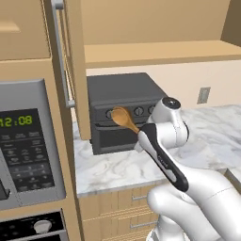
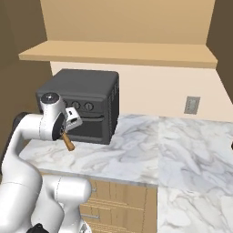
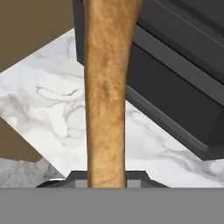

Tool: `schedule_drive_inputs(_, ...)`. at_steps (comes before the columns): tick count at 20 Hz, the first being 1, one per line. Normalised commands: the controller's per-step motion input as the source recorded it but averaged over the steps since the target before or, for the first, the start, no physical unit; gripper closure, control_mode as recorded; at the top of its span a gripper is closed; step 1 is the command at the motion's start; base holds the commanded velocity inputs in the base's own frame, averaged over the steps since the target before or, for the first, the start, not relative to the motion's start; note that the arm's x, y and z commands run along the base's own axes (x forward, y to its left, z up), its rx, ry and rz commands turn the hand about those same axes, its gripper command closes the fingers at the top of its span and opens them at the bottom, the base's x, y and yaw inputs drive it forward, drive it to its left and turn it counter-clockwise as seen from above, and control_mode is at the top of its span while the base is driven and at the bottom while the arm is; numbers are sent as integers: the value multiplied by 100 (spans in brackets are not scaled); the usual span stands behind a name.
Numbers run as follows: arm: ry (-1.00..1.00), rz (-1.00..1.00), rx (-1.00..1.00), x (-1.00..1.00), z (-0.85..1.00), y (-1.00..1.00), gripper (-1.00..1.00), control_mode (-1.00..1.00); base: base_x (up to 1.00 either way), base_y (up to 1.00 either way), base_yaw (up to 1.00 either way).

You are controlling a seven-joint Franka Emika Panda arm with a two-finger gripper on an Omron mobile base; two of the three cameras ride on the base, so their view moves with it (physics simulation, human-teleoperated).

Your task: Organize the utensils by type. Pick up the wooden spoons from the counter and place them in the open cabinet. Then pick up the metallic utensils from the counter and place them in the open drawer.

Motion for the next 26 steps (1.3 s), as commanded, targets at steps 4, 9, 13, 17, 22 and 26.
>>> schedule_drive_inputs(4, 0, 0, 0, 0, 0, 0, 100, 100, 0, 0, 0)
schedule_drive_inputs(9, 0, 0, 0, 0, 0, 0, 100, 100, 0, 0, 0)
schedule_drive_inputs(13, 0, 0, 0, 0, 0, 0, 100, 100, -11, 0, 4)
schedule_drive_inputs(17, -13, 3, 2, -12, 16, -2, 100, -100, -10, -1, 2)
schedule_drive_inputs(22, -26, 9, 3, -24, 48, -11, 100, -100, 0, 0, 0)
schedule_drive_inputs(26, -18, 13, 0, -19, 60, -15, 100, -100, 0, 0, 0)
